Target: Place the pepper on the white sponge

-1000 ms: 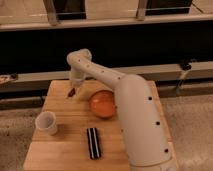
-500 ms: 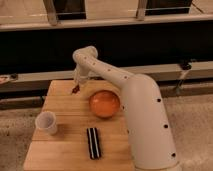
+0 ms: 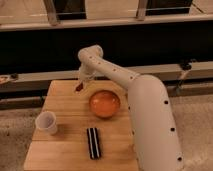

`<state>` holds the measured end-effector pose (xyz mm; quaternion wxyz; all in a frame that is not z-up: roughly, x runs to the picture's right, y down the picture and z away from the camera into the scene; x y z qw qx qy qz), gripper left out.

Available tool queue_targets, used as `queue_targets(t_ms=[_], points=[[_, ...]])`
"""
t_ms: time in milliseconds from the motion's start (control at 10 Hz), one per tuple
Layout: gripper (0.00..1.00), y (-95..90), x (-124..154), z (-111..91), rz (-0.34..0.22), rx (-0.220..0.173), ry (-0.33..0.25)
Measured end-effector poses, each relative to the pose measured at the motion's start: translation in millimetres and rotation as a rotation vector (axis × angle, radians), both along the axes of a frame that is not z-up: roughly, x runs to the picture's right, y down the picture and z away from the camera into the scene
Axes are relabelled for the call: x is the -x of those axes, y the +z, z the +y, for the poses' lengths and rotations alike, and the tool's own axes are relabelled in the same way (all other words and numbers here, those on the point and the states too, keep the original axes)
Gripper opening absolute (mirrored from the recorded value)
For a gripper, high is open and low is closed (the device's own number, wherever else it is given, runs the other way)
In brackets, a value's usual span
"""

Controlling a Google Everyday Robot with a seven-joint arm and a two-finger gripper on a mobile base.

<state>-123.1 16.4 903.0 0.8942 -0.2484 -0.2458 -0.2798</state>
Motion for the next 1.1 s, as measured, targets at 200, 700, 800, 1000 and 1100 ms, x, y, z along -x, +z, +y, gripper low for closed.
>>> queue_targets(t_ms=[200,700,800,1000,1100], points=[[0.0,-0.2,-14,-3,0.019,-0.007,0.031],[0.0,-0.9,-33,-6,0.053,-0.018,0.073],[0.0,-0.8,-36,-6,0.063,-0.019,0.084],[0.0,-0.5,-43,-5,0.082,-0.019,0.111],[0.0,0.0,-47,-5,0.093,-0.019,0.126]])
